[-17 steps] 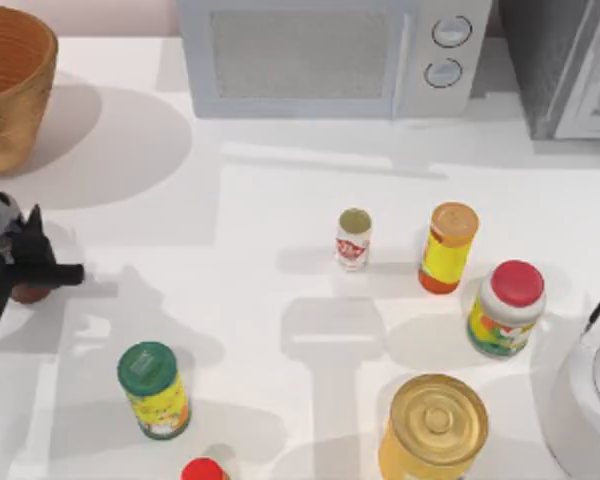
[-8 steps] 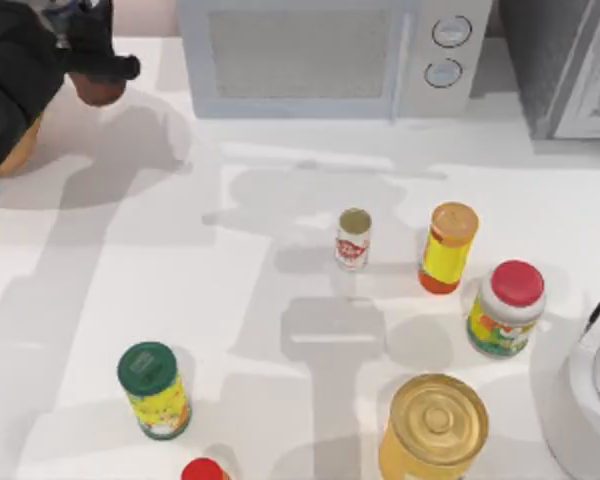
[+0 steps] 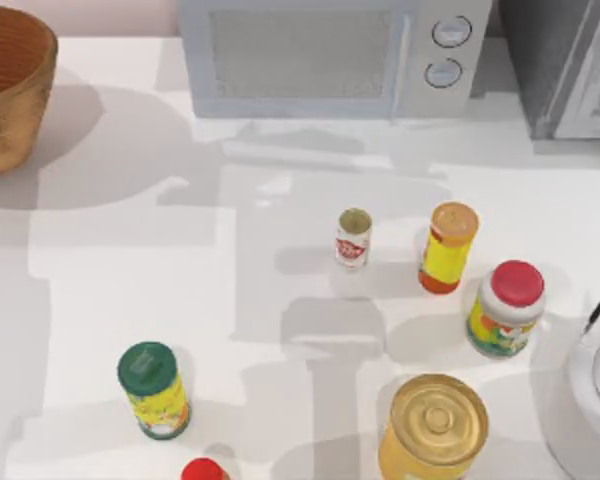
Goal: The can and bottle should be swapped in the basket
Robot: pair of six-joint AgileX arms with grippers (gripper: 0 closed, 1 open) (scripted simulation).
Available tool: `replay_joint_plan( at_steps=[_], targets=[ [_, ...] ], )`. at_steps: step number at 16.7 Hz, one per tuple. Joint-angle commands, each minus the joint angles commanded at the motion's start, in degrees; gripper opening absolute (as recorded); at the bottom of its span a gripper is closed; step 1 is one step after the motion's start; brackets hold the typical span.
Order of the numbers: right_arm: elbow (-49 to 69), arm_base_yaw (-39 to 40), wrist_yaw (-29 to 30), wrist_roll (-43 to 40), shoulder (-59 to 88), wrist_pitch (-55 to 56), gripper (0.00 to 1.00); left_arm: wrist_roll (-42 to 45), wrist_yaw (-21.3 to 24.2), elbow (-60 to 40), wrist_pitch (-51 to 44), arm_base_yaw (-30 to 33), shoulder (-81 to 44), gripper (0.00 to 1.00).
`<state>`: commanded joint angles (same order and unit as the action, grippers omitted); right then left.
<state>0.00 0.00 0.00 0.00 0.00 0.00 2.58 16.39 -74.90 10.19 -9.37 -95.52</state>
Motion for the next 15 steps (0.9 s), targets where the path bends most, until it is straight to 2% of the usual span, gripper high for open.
replay_joint_plan(
  at_steps=[4, 10, 15],
  targets=[
    [0.0, 0.0, 0.0, 0.0, 0.0, 0.0, 1.0, 2.13, 0.98, -3.08, -5.14, -6.15, 0.02, 0.0],
    [0.0, 0.0, 0.0, 0.0, 0.0, 0.0, 1.0, 2.27, 0.78, -3.14, -4.93, -6.12, -0.33, 0.0],
    [0.0, 0.0, 0.0, 0.0, 0.0, 0.0, 1.0, 1.98, -0.13, -5.0, 0.59, -5.13, -8.02, 0.0]
  ],
)
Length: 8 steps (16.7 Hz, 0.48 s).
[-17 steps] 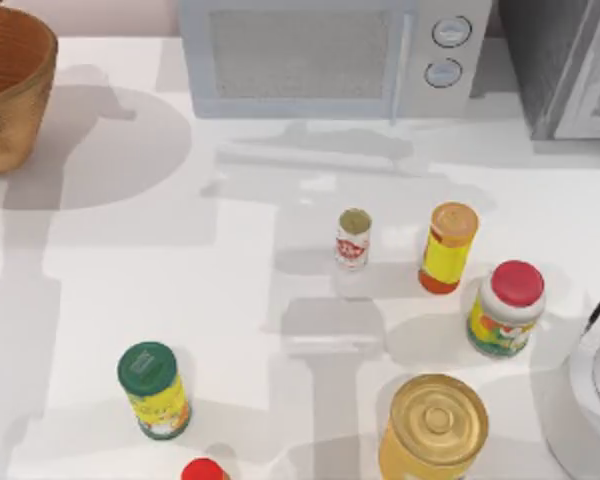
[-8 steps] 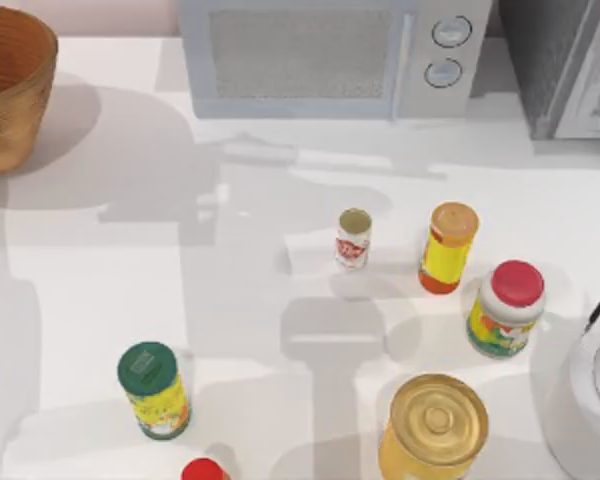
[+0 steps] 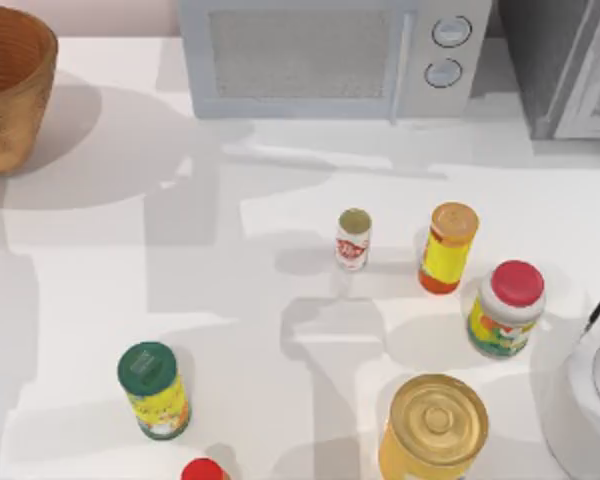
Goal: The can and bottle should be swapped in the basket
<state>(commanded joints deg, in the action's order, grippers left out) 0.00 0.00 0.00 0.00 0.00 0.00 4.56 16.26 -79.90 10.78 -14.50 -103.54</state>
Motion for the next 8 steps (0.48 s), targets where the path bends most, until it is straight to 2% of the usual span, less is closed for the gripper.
replay_joint_plan(
  at_steps=[6, 8],
  targets=[
    [0.0, 0.0, 0.0, 0.0, 0.0, 0.0, 1.0, -0.18, -0.54, -0.88, 2.59, 0.68, -2.86, 0.0],
    [0.0, 0.0, 0.0, 0.0, 0.0, 0.0, 1.0, -0.18, -0.54, -0.88, 2.59, 0.68, -2.86, 0.15]
  ],
)
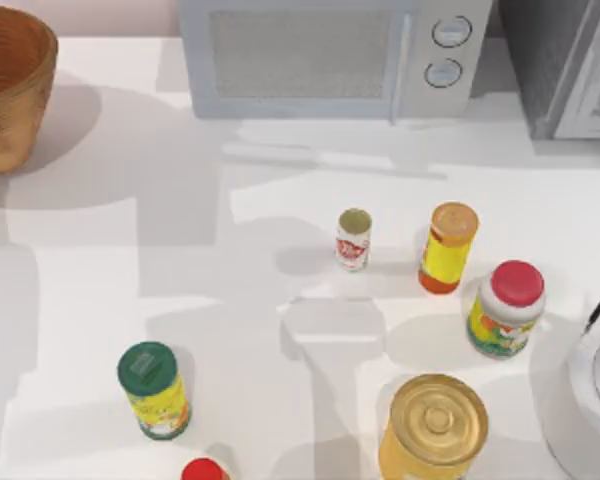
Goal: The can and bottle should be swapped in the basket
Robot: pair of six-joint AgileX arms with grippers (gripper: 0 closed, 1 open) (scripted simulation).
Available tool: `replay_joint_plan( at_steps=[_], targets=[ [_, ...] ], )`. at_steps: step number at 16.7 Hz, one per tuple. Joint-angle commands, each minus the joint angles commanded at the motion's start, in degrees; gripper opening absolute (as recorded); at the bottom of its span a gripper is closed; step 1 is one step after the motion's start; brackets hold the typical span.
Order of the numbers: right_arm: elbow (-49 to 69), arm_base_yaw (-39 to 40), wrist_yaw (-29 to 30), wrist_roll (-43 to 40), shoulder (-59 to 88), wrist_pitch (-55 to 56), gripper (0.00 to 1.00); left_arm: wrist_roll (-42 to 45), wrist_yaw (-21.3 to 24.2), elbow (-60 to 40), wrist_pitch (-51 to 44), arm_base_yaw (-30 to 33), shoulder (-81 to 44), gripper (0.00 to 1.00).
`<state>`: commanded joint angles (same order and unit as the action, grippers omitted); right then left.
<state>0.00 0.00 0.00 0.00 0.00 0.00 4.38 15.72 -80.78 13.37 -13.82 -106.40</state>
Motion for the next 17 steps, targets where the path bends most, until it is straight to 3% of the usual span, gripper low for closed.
replay_joint_plan(
  at_steps=[11, 17],
  targets=[
    [0.0, 0.0, 0.0, 0.0, 0.0, 0.0, 1.0, 0.0, 0.0, 0.0, 0.0, 0.0, 0.0, 0.98],
    [0.0, 0.0, 0.0, 0.0, 0.0, 0.0, 1.0, 0.0, 0.0, 0.0, 0.0, 0.0, 0.0, 1.0]
  ],
)
